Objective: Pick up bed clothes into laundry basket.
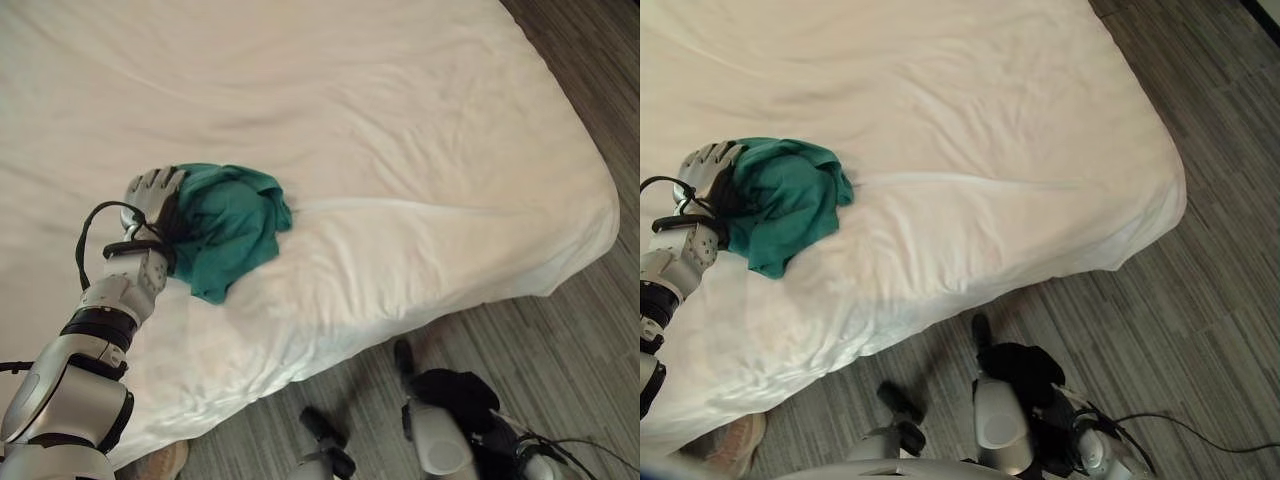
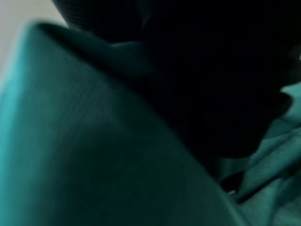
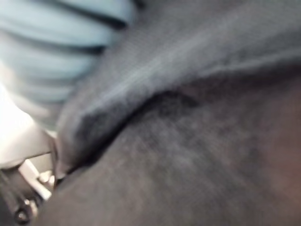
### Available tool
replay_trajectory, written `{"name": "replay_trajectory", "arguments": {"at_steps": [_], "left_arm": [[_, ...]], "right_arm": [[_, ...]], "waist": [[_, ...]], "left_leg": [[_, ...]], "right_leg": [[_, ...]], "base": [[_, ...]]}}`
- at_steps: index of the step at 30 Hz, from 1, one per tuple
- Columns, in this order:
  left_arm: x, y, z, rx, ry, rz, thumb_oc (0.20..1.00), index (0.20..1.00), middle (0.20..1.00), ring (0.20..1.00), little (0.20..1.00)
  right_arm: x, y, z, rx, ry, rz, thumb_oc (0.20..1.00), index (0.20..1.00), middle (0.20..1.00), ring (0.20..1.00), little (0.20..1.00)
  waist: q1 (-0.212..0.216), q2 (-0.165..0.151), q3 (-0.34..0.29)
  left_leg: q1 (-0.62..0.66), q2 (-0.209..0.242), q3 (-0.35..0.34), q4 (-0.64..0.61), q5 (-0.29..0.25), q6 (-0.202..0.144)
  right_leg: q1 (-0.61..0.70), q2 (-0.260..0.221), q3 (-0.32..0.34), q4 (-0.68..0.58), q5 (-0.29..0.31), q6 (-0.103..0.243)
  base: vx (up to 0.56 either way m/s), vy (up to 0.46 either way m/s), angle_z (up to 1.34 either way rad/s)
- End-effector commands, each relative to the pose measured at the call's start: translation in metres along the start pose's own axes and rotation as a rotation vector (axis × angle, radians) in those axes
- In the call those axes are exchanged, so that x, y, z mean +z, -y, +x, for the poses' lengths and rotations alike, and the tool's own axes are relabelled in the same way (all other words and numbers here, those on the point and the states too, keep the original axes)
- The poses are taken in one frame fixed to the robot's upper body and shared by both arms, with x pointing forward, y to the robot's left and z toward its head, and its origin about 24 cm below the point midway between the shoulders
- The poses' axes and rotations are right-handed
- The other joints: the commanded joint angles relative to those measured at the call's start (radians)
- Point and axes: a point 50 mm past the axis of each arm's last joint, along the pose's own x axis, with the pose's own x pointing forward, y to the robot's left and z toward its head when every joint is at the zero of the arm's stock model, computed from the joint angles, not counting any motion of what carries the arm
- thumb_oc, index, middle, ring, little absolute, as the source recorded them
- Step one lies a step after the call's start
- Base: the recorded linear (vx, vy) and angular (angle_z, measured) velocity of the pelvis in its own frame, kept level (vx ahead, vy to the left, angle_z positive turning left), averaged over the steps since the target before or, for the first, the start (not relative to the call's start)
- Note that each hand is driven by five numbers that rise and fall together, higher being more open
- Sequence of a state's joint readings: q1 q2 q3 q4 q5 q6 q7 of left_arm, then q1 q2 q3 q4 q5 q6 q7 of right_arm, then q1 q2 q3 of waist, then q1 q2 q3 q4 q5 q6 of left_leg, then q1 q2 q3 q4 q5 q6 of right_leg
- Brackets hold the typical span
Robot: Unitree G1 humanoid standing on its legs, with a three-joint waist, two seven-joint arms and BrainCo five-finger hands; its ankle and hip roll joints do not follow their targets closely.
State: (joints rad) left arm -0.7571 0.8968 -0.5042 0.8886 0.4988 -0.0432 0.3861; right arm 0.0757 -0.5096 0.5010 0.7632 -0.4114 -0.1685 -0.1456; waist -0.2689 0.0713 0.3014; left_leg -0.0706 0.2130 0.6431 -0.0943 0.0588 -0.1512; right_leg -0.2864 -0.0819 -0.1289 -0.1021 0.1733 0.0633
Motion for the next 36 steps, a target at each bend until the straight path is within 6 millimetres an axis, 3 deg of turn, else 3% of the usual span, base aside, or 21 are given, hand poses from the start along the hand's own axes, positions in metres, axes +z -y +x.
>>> {"name": "replay_trajectory", "arguments": {"at_steps": [1,4,5,9,11,12,14,15,16,17,18,19,20,21,24,25,28,32,34,35,36], "left_arm": [[-0.005,-0.007,0.01,0.0,-0.082,-0.009,1.0,1.0,1.0,1.0,1.0],[-0.004,0.009,0.004,-0.058,-0.102,-0.041,1.0,1.0,1.0,1.0,1.0],[-0.004,0.026,-0.003,-0.131,-0.118,-0.069,0.2,0.2,0.2,0.2,0.2],[0.003,0.049,-0.014,-0.23,-0.116,-0.122,0.2,0.2,0.2,0.2,0.2],[0.023,0.066,-0.022,-0.265,-0.082,-0.233,0.2,0.2,0.2,0.2,0.2],[0.023,0.066,-0.023,-0.266,-0.084,-0.235,0.2,0.2,0.2,0.2,0.2],[0.05,0.065,-0.027,-0.221,-0.011,-0.412,0.2,0.2,0.2,0.2,0.2],[0.05,0.065,-0.028,-0.222,-0.012,-0.412,0.2,0.2,0.2,0.2,0.2],[0.069,0.057,-0.032,-0.154,0.042,-0.579,0.2,0.2,0.2,0.2,0.2],[0.075,0.053,-0.038,-0.117,0.059,-0.687,0.2,0.2,0.2,0.2,0.2],[0.076,0.074,-0.063,-0.124,-0.004,-0.857,0.2,0.2,0.2,0.2,0.2],[0.075,0.074,-0.063,-0.124,-0.005,-0.858,0.2,0.2,0.2,0.2,0.2],[0.076,0.08,-0.082,-0.085,-0.056,-1.013,0.2,0.2,0.2,0.2,0.2],[0.08,0.075,-0.085,-0.05,-0.054,-1.104,0.2,0.2,0.2,0.2,0.2],[0.083,0.071,-0.087,-0.029,-0.038,-1.142,0.2,0.2,0.2,0.2,0.2],[0.069,0.036,-0.084,0.094,0.039,-1.236,0.2,0.2,0.2,0.2,0.2],[0.059,0.044,-0.1,0.101,-0.01,-1.322,0.2,0.2,0.2,0.2,0.2],[0.066,0.033,-0.113,0.101,0.059,-1.377,0.2,0.2,0.2,0.2,0.2],[0.069,0.023,-0.116,0.133,0.093,-1.442,0.2,0.2,0.2,0.2,0.2],[0.07,0.023,-0.116,0.132,0.093,-1.443,0.2,0.2,0.2,0.2,0.2],[0.075,0.019,-0.12,0.129,0.128,-1.461,0.2,0.2,0.2,0.2,0.2]], "right_arm": [[0.018,-0.008,0.004,0.017,0.064,0.062,0.2,0.2,0.2,0.2,0.2],[0.023,-0.005,0.006,0.007,0.08,0.066,0.2,0.2,0.2,0.2,0.2],[0.025,-0.001,0.009,0.002,0.083,0.07,0.2,0.2,0.2,0.2,0.2],[0.028,0.002,0.012,0.003,0.085,0.059,0.2,0.2,0.2,0.2,0.2],[0.029,0.002,0.014,0.0,0.08,0.055,0.2,0.2,0.2,0.2,0.2],[0.028,0.002,0.014,0.001,0.079,0.053,0.2,0.2,0.2,0.2,0.2],[0.025,0.003,0.013,-0.01,0.065,0.054,0.2,0.2,0.2,0.2,0.2],[0.025,0.002,0.013,-0.009,0.064,0.053,0.2,0.2,0.2,0.2,0.2],[0.026,0.007,0.013,-0.036,0.067,0.06,0.2,0.2,0.2,0.2,0.2],[0.027,0.011,0.013,-0.053,0.072,0.061,0.2,0.2,0.2,0.2,0.2],[0.035,0.029,0.017,-0.123,0.102,0.09,0.2,0.2,0.2,0.2,0.2],[0.035,0.029,0.016,-0.122,0.101,0.089,0.2,0.2,0.2,0.2,0.2],[0.049,0.058,0.017,-0.219,0.168,0.083,0.2,0.2,0.2,0.2,0.2],[0.051,0.069,0.014,-0.268,0.188,0.09,0.2,0.2,0.2,0.2,0.2],[0.05,0.077,0.01,-0.312,0.196,0.117,0.2,0.2,0.2,0.2,0.2],[0.049,0.098,-0.004,-0.411,0.229,0.158,0.2,0.2,0.2,0.2,0.2],[0.037,0.117,-0.03,-0.547,0.239,0.24,0.2,0.2,0.2,0.2,0.2],[0.032,0.131,-0.055,-0.656,0.267,0.257,0.2,0.2,0.2,0.2,0.2],[0.044,0.145,-0.062,-0.738,0.325,0.252,0.2,0.2,0.2,0.2,0.2],[0.044,0.145,-0.062,-0.739,0.324,0.251,0.2,0.2,0.2,0.2,0.2],[0.054,0.154,-0.065,-0.782,0.37,0.241,0.2,0.2,0.2,0.2,0.2]], "waist": [[0.007,-0.004,0.027],[0.007,-0.008,0.036],[0.005,-0.011,0.044],[0.003,-0.014,0.051],[0.008,-0.015,0.051],[0.007,-0.013,0.05],[0.015,-0.013,0.049],[0.014,-0.013,0.049],[0.024,-0.018,0.046],[0.037,-0.023,0.047],[0.063,-0.056,0.046],[0.062,-0.057,0.046],[0.109,-0.091,0.045],[0.117,-0.099,0.038],[0.111,-0.104,0.02],[0.089,-0.105,-0.023],[0.035,-0.118,-0.085],[-0.018,-0.126,-0.112],[-0.001,-0.11,-0.097],[-0.003,-0.109,-0.095],[0.009,-0.097,-0.095]], "left_leg": [[-0.013,0.113,-0.076,0.007,0.165,-0.111],[-0.018,0.114,-0.077,0.007,0.165,-0.111],[-0.026,0.113,-0.08,0.007,0.162,-0.111],[-0.038,0.114,-0.078,0.007,0.154,-0.111],[-0.043,0.115,-0.08,0.007,0.149,-0.111],[-0.043,0.115,-0.08,0.007,0.148,-0.111],[-0.03,0.115,-0.083,0.007,0.137,-0.111],[-0.03,0.115,-0.082,0.007,0.137,-0.111],[-0.012,0.102,-0.098,0.007,0.113,-0.108],[0.005,0.085,-0.126,0.007,0.102,-0.101],[0.022,0.008,-0.214,0.007,0.037,-0.052],[0.025,0.005,-0.213,0.007,0.035,-0.05],[0.011,-0.115,-0.404,0.055,-0.069,0.01],[0.023,-0.138,-0.458,0.054,-0.099,0.02],[0.048,-0.151,-0.459,0.037,-0.112,0.033],[0.098,-0.16,-0.43,0.01,-0.12,0.052],[0.154,-0.165,-0.371,0.007,-0.135,0.064],[0.182,-0.169,-0.346,0.007,-0.145,0.071],[0.185,-0.138,-0.285,0.007,-0.131,0.073],[0.187,-0.137,-0.287,0.007,-0.132,0.072],[0.193,-0.118,-0.229,0.007,-0.116,0.072]], "right_leg": [[0.052,-0.065,-0.049,0.015,-0.105,0.122],[0.046,-0.064,-0.047,0.015,-0.102,0.121],[0.037,-0.065,-0.044,0.015,-0.099,0.121],[0.024,-0.063,-0.039,0.015,-0.097,0.12],[0.02,-0.058,-0.038,0.015,-0.101,0.117],[0.02,-0.058,-0.038,0.015,-0.101,0.117],[0.032,-0.052,-0.035,0.015,-0.11,0.113],[0.033,-0.052,-0.035,0.015,-0.11,0.113],[0.048,-0.045,-0.025,0.015,-0.122,0.11],[0.061,-0.039,-0.011,0.015,-0.13,0.111],[0.059,-0.036,0.019,0.015,-0.108,0.105],[0.061,-0.038,0.02,0.015,-0.109,0.107],[0.06,-0.027,0.092,0.015,-0.102,0.103],[0.068,-0.01,0.124,0.015,-0.103,0.094],[0.064,0.001,0.151,0.015,-0.095,0.095],[0.073,0.01,0.183,0.015,-0.09,0.104],[0.096,0.0,0.201,0.02,-0.065,0.126],[0.105,-0.007,0.203,0.067,-0.051,0.142],[0.085,-0.053,0.014,0.163,-0.088,0.128],[0.086,-0.053,0.012,0.168,-0.092,0.128],[0.108,-0.101,-0.118,0.214,-0.129,0.097]], "base": [[0.0,0.0,0.0],[-0.01,-0.005,0.0],[-0.04,-0.009,0.02],[-0.02,0.0,0.0],[0.0,0.0,0.0],[0.0,0.0,0.0],[0.0,0.0,0.0],[0.0,0.0,0.0],[0.05,0.034,-0.06],[-0.01,0.031,-0.07],[-0.04,0.037,-0.21],[-0.08,0.112,-0.98],[-0.04,0.12,-1.37],[-0.05,0.111,-1.78],[-0.04,0.094,-1.1],[0.07,0.231,-0.4],[0.05,0.184,-0.28],[-0.12,0.071,-0.61],[-0.21,-0.004,-0.38],[-0.19,0.003,-1.07],[-0.09,0.007,-1.17]]}}
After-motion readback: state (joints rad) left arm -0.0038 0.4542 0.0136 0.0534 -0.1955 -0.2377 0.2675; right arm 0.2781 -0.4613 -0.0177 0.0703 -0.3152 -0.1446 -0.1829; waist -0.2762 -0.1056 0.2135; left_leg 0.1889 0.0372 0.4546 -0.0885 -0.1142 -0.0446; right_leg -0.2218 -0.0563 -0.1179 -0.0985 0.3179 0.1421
